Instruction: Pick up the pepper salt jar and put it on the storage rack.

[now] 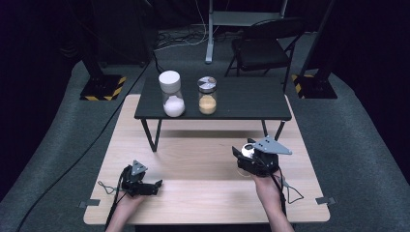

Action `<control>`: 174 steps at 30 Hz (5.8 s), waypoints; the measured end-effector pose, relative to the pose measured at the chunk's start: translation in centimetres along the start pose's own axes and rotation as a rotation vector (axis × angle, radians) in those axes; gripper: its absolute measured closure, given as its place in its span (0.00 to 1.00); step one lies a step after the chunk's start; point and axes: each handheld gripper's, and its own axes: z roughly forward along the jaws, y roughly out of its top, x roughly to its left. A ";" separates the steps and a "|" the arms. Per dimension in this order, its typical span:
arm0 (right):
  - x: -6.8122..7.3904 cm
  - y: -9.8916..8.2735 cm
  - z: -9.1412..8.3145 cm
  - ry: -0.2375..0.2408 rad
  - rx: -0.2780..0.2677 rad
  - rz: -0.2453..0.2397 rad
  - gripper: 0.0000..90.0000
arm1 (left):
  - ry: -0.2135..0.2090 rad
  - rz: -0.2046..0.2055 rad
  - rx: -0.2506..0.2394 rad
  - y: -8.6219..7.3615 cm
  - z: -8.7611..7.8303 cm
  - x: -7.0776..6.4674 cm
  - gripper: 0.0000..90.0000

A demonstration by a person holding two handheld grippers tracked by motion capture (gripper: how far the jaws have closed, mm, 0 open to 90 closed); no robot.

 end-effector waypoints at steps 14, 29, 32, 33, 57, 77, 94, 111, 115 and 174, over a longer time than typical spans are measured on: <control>0.1 2.3 0.1 0.000 -0.005 -0.018 0.41 | 0.000 -0.001 -0.001 0.0 0.0 0.0 0.02; -0.2 4.4 0.1 -0.005 -0.012 -0.028 0.41 | -0.001 0.000 -0.001 0.0 0.0 0.0 0.02; -0.2 4.8 0.1 -0.006 -0.015 -0.033 0.41 | -0.001 0.000 0.000 0.0 0.0 0.0 0.02; -0.2 5.0 0.1 -0.005 -0.015 -0.034 0.41 | -0.001 0.000 0.000 0.0 0.0 0.0 0.02; -0.2 8.4 1.0 -0.015 -0.025 -0.053 0.41 | -0.002 0.002 0.000 0.0 0.0 0.0 0.02; -0.6 11.0 2.1 -0.030 -0.018 -0.056 0.41 | -0.003 0.004 0.001 0.0 0.0 0.0 0.02; -1.1 13.2 3.1 -0.050 -0.017 -0.060 0.41 | -0.003 0.003 0.001 0.0 0.0 0.0 0.02; -1.5 14.4 4.5 -0.066 -0.025 -0.042 0.41 | -0.003 0.003 0.001 0.0 0.0 0.0 0.02; -1.6 14.6 4.9 -0.069 -0.026 -0.037 0.41 | -0.003 0.003 0.001 0.0 0.0 0.0 0.02; -4.2 15.2 8.9 -0.121 -0.011 0.044 0.40 | -0.005 0.002 0.000 0.0 0.0 0.0 0.02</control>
